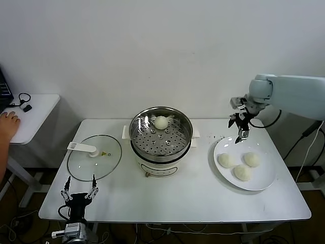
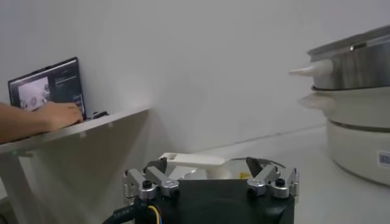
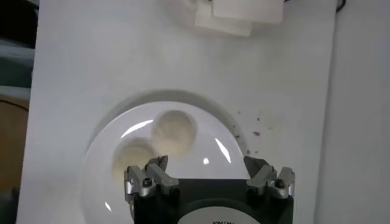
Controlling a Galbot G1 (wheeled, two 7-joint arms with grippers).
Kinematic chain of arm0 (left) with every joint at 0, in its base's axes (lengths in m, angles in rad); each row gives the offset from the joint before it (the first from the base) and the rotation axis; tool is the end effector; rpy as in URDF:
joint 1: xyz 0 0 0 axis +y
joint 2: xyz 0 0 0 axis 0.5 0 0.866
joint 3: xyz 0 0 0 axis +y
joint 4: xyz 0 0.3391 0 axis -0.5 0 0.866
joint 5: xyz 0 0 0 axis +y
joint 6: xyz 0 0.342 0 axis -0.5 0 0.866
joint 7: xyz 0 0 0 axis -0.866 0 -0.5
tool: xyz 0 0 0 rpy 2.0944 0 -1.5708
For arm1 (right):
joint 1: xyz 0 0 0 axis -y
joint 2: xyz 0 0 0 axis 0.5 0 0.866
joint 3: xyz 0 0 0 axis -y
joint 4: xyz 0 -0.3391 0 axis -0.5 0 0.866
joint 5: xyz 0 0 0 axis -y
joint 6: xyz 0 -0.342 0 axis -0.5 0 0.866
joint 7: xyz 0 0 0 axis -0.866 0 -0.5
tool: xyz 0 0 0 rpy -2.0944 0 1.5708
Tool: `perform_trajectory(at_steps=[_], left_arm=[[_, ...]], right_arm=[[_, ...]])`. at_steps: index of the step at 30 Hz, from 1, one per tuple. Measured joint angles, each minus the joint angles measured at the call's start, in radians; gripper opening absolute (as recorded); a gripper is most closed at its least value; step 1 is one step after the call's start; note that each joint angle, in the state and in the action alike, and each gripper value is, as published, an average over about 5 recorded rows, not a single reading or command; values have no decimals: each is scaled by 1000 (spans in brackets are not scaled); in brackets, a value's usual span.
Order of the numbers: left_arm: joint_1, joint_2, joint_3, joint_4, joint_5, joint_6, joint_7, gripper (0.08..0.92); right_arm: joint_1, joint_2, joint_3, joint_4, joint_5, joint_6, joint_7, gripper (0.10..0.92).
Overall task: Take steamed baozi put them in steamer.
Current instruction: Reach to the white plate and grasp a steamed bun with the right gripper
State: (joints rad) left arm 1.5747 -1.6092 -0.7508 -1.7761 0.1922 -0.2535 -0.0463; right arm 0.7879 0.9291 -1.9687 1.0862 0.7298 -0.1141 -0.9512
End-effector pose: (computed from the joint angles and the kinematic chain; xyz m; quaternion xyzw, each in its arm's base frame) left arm 0.1449 0.0650 -0.3993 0.1039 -0.9852 -0.1291 0.0442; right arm 0.5541 -0.1518 -0.0998 0.4924 -0.5281 0.5140 0.4632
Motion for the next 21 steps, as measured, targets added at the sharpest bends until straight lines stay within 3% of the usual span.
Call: perform_trajectory(at_steps=[21], left_arm=[[-1, 0, -7, 16, 10, -9, -1, 823]], right_arm=[[-211, -22, 130, -55, -66, -35, -10, 823]])
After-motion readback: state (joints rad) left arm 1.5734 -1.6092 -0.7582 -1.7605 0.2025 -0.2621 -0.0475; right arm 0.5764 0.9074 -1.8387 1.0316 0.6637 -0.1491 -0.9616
